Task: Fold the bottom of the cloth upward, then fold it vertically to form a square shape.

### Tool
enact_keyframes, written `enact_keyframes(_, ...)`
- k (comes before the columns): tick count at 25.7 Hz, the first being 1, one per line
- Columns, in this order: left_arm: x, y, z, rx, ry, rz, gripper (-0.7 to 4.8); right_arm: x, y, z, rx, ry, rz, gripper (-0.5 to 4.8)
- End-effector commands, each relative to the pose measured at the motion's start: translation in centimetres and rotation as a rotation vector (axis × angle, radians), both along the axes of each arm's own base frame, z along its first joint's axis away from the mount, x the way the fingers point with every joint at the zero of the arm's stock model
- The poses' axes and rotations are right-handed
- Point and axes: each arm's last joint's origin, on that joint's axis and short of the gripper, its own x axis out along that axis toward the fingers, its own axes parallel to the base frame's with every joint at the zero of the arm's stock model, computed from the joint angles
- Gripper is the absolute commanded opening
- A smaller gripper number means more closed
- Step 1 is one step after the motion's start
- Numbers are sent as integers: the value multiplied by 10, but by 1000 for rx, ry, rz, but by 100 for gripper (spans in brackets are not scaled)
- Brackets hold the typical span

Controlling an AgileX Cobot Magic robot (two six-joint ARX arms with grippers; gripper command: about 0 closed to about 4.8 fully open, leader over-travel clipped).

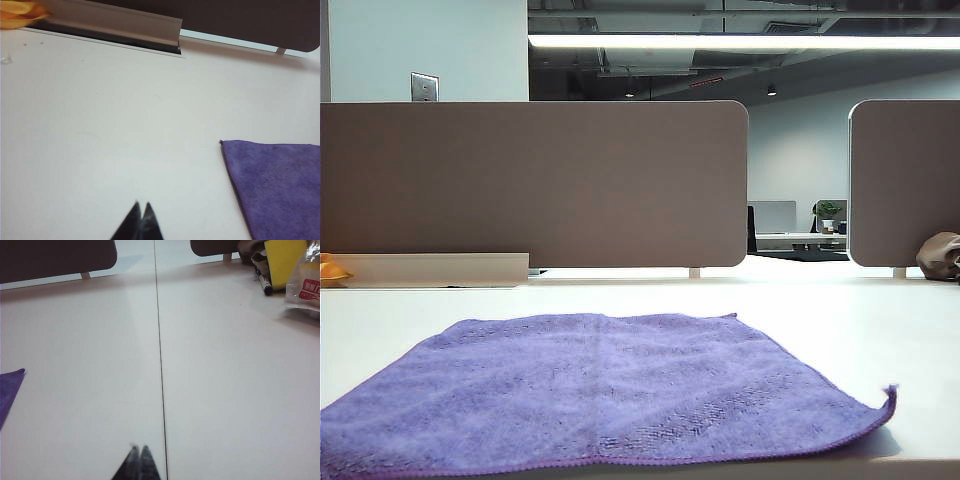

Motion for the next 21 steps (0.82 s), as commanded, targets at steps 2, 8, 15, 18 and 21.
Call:
enact_keyframes(2, 0, 1, -1, 6, 9, 19, -2, 0, 0, -2, -1, 8, 1, 12)
enact_keyframes(8, 0, 1, -1, 7, 10, 24, -2, 0, 0, -2, 0, 8, 2, 13)
enact_keyframes(15, -6, -1, 21, -109, -3, -15, -4, -2, 5, 13, 158, -42, 142, -7)
enact_keyframes(18, -13, -1, 49, -127, -69, -15, -4, -8, 6, 34, 204, -63, 181, -7)
enact_keyframes(21, -33, -3, 102, -131, -228, -51, -4, -24, 7, 78, 277, -123, 236, -6)
